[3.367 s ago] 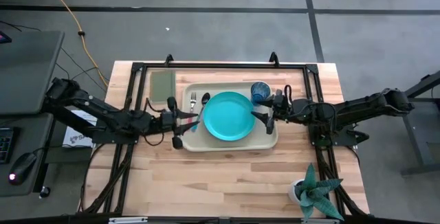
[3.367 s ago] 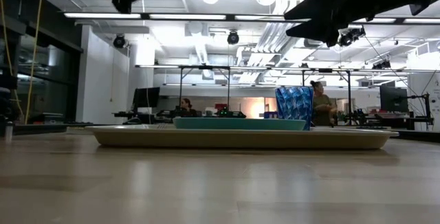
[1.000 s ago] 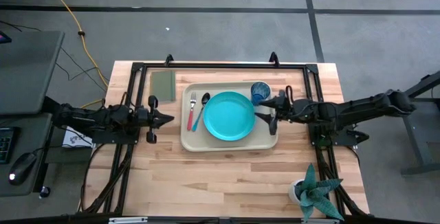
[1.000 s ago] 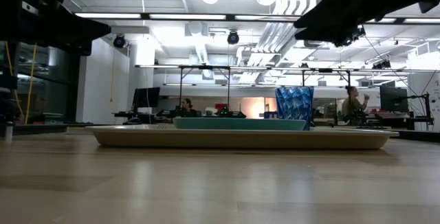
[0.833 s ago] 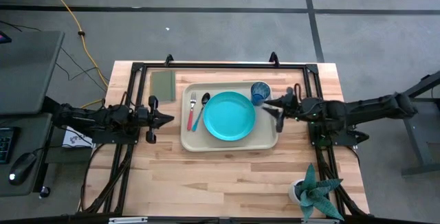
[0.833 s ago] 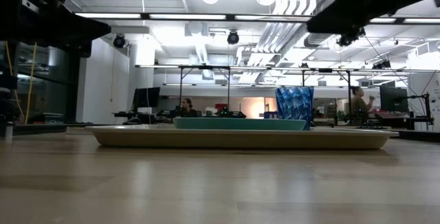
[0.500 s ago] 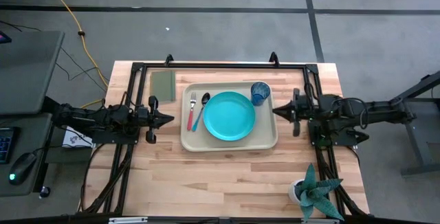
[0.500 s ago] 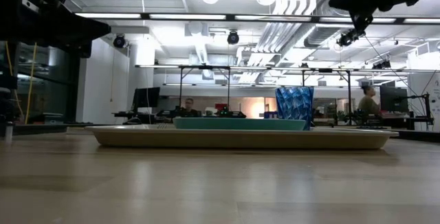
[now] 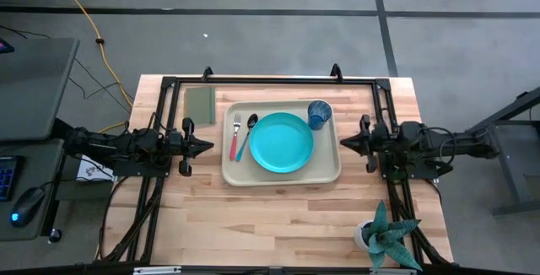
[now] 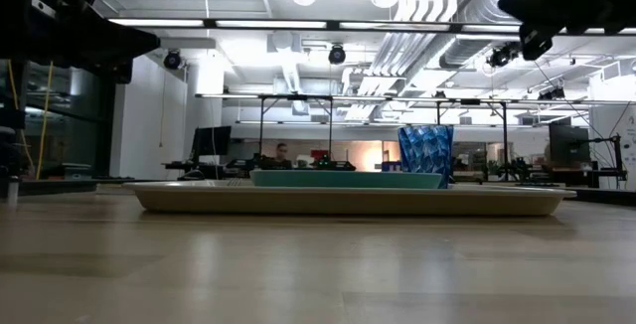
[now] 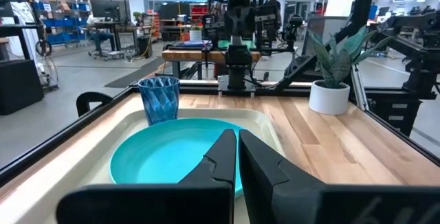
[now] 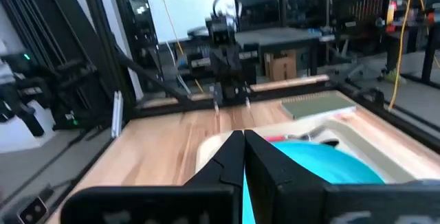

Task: Pick and place plate/cup/fork/spoon on tray
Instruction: Return to Home Position

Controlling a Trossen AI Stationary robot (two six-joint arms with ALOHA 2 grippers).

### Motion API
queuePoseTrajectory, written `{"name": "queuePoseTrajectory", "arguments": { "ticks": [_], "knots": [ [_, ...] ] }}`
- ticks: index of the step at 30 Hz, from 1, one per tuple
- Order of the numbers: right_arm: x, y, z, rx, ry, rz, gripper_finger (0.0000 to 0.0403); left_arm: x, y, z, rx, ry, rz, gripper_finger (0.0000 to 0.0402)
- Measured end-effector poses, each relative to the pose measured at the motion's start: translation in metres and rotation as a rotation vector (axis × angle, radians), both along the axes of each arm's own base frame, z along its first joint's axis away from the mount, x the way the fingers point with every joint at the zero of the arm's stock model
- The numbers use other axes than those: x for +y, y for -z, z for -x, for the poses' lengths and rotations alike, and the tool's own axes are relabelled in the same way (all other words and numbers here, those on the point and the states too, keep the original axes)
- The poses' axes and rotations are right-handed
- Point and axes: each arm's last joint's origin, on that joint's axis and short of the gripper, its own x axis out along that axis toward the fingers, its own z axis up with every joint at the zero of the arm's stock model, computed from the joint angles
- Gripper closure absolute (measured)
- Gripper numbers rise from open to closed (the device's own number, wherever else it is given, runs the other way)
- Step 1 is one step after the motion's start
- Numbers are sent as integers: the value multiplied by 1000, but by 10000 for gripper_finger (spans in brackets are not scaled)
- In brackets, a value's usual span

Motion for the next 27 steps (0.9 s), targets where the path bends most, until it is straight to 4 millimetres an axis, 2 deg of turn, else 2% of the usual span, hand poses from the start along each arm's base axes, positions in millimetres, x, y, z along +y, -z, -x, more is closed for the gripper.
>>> {"name": "queuePoseTrajectory", "arguments": {
  "ticks": [4, 10, 18, 27],
  "knots": [
    [0, -3, 7, -45, -9, 1, 402, 0, 0, 0, 0, 0, 0, 401],
    [3, -4, 7, -82, -38, 19, 402, 0, 0, 0, 0, 0, 0, 401],
    [6, 36, 0, -158, -60, 28, 403, 0, 0, 0, 0, 0, 0, 401],
    [3, 45, 0, -63, -45, 50, 403, 0, 0, 0, 0, 0, 0, 401]
  ]
}}
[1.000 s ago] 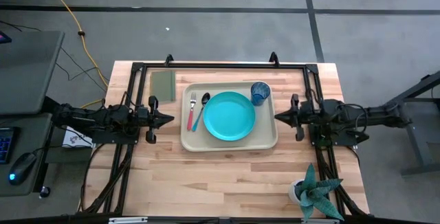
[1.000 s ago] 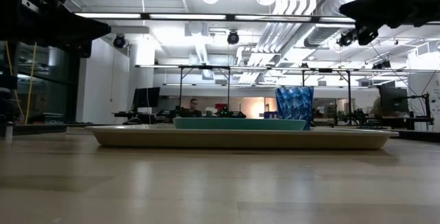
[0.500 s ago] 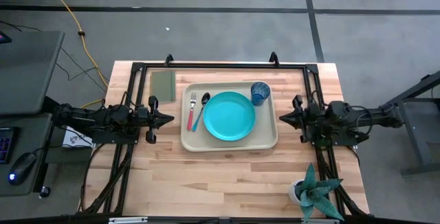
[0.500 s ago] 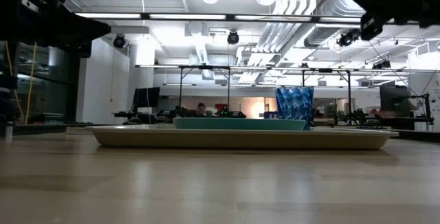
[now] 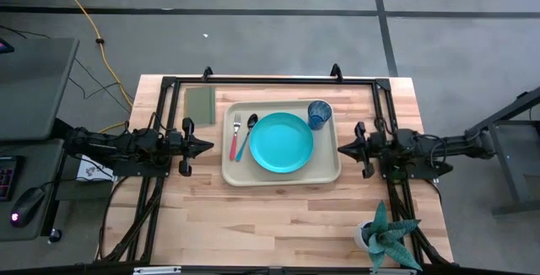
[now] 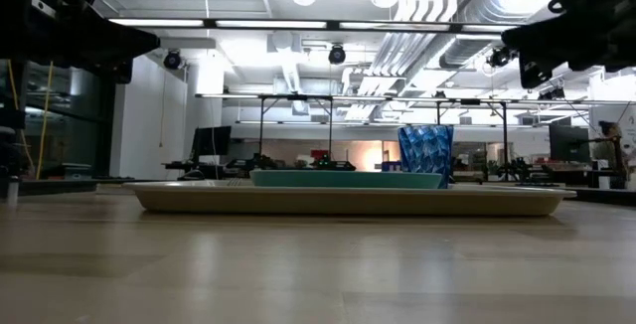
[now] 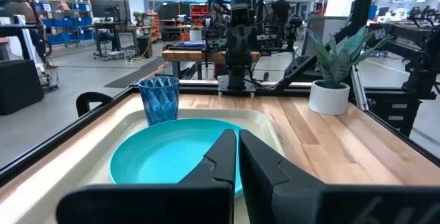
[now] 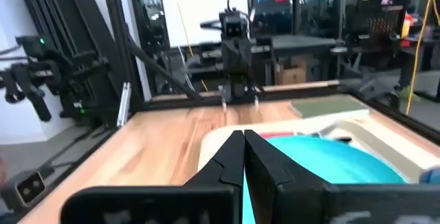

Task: Pick and place plate/cup/fork/spoon on tray
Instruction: Return to Home Position

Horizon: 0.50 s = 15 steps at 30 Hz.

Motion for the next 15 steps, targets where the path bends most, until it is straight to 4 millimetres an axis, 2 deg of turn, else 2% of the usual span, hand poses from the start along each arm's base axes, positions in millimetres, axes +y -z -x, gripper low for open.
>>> {"name": "queuePoseTrajectory", "arguments": {
  "ticks": [9, 15],
  "knots": [
    [-4, 10, 5, 92, 29, -5, 403, 0, 0, 0, 0, 0, 0, 401],
    [-4, 11, 5, 109, 33, -117, 403, 0, 0, 0, 0, 0, 0, 401]
  ]
}}
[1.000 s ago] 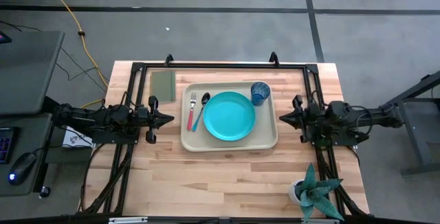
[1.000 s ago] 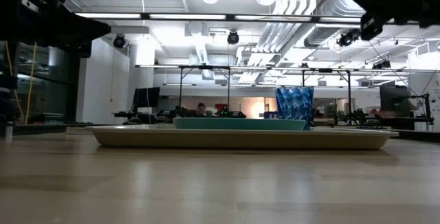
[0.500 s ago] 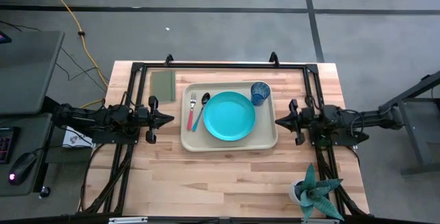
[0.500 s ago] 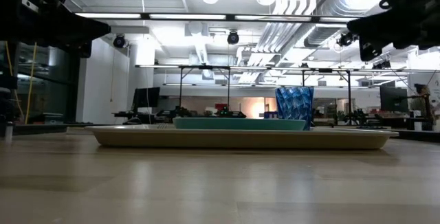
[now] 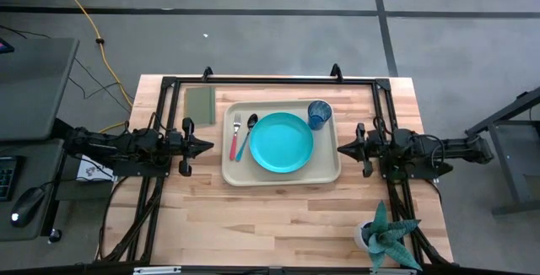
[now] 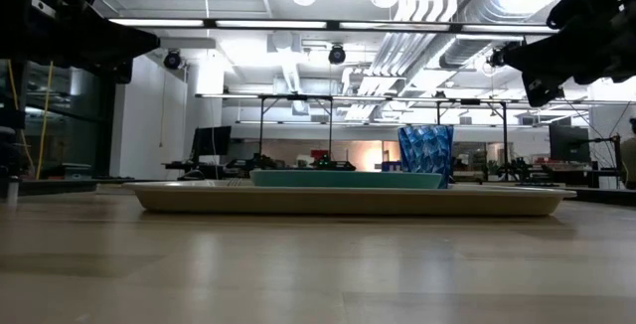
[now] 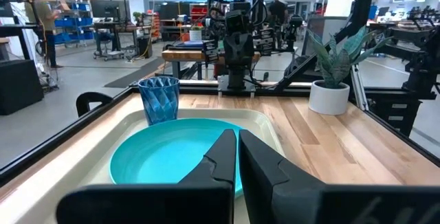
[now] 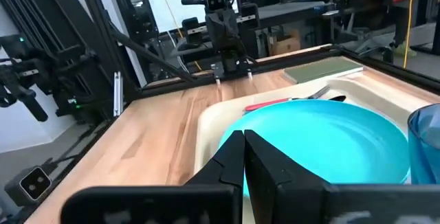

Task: Pick and place plate/cup/fork/spoon on tray
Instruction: Return to Home Position

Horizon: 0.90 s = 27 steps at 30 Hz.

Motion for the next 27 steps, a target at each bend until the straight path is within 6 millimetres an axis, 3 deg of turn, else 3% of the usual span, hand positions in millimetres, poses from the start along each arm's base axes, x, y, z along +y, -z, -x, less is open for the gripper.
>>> {"name": "queuePoseTrajectory", "arguments": {
  "ticks": [27],
  "knots": [
    [0, -4, 3, -55, -9, -25, 402, 0, -4, 3, -46, 6, 1, 401]
  ]
}}
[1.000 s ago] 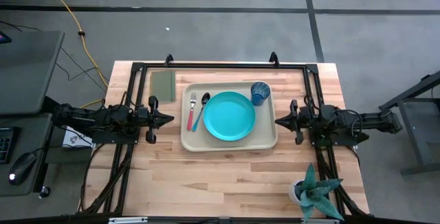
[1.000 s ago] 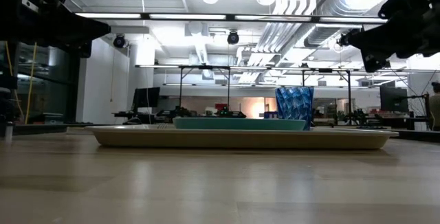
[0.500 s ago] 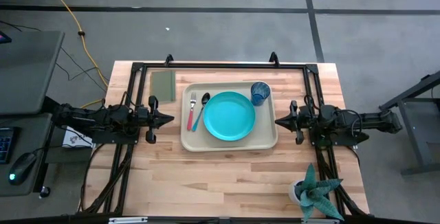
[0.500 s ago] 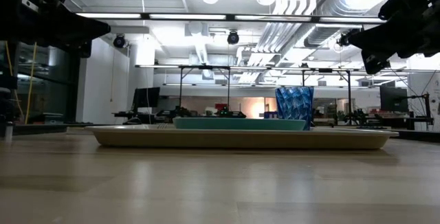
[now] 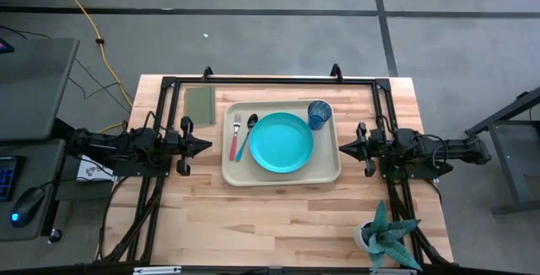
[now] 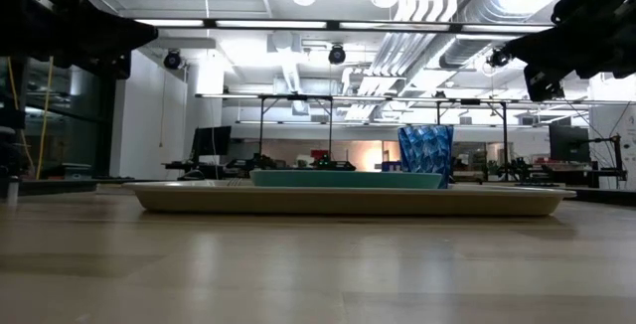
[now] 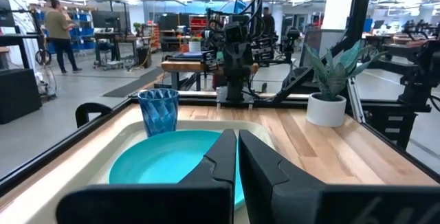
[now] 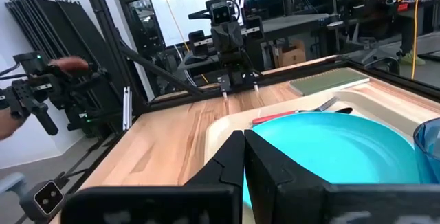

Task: Pick and place plate/cup/fork/spoon on tray
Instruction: Return to Home Position

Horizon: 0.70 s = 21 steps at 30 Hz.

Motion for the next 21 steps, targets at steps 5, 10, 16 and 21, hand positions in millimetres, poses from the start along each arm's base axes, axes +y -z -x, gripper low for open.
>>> {"name": "queuePoseTrajectory", "arguments": {
  "ticks": [5, 10, 16, 21],
  "knots": [
    [0, 1, -1, 14, 0, 0, 402, 0, 0, 0, 1, -2, 0, 401],
    [0, 1, -1, 13, 0, 1, 402, 0, 0, 0, 1, -2, 0, 401],
    [0, 1, -1, 13, 0, 1, 402, 0, 0, 0, 1, -2, 0, 401],
    [0, 1, -1, 13, 0, 1, 402, 0, 1, 0, 2, -2, 0, 401]
  ]
}}
